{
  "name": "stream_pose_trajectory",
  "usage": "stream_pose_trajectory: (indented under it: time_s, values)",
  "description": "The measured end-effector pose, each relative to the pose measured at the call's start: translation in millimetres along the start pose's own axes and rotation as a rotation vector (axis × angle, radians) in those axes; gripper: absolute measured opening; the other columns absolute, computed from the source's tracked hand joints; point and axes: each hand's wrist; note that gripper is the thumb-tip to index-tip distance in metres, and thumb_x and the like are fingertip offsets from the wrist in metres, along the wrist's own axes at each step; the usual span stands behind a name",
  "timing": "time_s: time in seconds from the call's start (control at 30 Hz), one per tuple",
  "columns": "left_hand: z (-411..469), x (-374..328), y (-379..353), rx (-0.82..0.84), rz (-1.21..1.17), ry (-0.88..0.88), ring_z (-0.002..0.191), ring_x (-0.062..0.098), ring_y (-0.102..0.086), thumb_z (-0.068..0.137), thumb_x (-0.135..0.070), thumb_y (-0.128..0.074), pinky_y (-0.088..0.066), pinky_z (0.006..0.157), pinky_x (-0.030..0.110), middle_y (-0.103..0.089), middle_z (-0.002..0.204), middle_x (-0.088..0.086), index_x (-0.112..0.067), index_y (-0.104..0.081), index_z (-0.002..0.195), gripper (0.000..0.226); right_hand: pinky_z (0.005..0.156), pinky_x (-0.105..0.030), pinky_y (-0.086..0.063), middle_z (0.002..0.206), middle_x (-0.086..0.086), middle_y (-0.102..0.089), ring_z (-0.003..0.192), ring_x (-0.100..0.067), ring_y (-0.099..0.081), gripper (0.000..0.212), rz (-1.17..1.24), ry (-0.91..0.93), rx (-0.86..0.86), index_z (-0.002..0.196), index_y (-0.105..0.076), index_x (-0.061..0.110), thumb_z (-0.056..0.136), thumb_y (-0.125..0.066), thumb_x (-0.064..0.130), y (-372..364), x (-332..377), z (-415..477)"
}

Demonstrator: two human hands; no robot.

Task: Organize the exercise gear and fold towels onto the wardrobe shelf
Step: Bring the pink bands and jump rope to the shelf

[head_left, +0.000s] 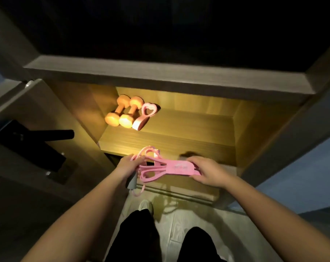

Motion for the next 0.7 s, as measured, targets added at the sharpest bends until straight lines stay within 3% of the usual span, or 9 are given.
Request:
stream_pose_trajectory:
  time_s: [0.23,0.33,0.43,0.5,0.6,0.7]
  values:
    - [45,74,22,-0.021,-0.069,-0.102,0.104,0.034,-0.066,0.092,-0.043,-0.063,-0.048,0.100,0.049,-0.072,0.102,0.019,-0.001,-0.071,0.102,0.044,0.095,-0.029,-0.045,0.133,0.000,-0.058,0.116,-0.014,-0.054,0.055,-0.057,-0.027,-0.086,0.140,-0.047,0.022,0.090,-0.065,0.034,-78,-2,23]
    - [46,113,28,0.001,-0.069,-0.190,0.097,0.029,-0.068,0.095,-0.034,-0.060,-0.054,0.087,0.042,-0.074,0.098,0.013,-0.007,-0.072,0.100,0.031,0.092,-0.020,-0.041,0.134,0.005,-0.056,0.114,-0.004,-0.050,0.052,-0.052,-0.042,-0.130,0.140,-0.046,0.026,0.091,-0.064,0.033,-105,7,13]
    - [50,138,31,-0.040,-0.120,-0.159,0.083,0.022,-0.067,0.095,-0.038,-0.056,-0.051,0.071,0.033,-0.074,0.092,0.009,-0.008,-0.073,0.096,0.035,0.084,-0.013,-0.036,0.131,0.004,-0.058,0.108,0.000,-0.047,0.049,-0.073,-0.032,-0.167,0.138,-0.048,0.023,0.092,-0.064,0.030,-123,18,7]
    - [54,148,38,-0.039,-0.188,-0.096,0.076,0.021,-0.063,0.097,-0.034,-0.051,-0.051,0.070,0.034,-0.070,0.087,0.010,-0.005,-0.071,0.096,0.035,0.086,-0.017,-0.040,0.132,0.002,-0.058,0.110,-0.005,-0.051,0.051,-0.058,-0.065,-0.187,0.139,-0.047,0.022,0.092,-0.064,0.030,-127,24,10]
    - [65,162,54,-0.055,-0.178,-0.104,0.072,0.021,-0.059,0.093,-0.019,-0.050,-0.048,0.069,0.034,-0.065,0.080,0.010,-0.002,-0.070,0.092,0.026,0.092,-0.033,-0.048,0.130,-0.001,-0.060,0.112,-0.016,-0.056,0.049,-0.012,-0.111,-0.235,0.138,-0.049,0.019,0.092,-0.063,0.029,-125,30,29]
    - [83,173,66,-0.071,-0.058,-0.123,0.067,0.021,-0.056,0.096,-0.024,-0.050,-0.045,0.068,0.033,-0.063,0.079,0.013,-0.001,-0.068,0.089,0.029,0.089,-0.036,-0.048,0.121,-0.003,-0.063,0.105,-0.018,-0.058,0.037,-0.019,-0.124,-0.229,0.128,-0.056,0.018,0.092,-0.063,0.024,-125,29,73]
Point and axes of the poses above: each hand's wrist, its own z-axis towards the middle knuckle, its own y-axis out of the back of the hand, x = y × z
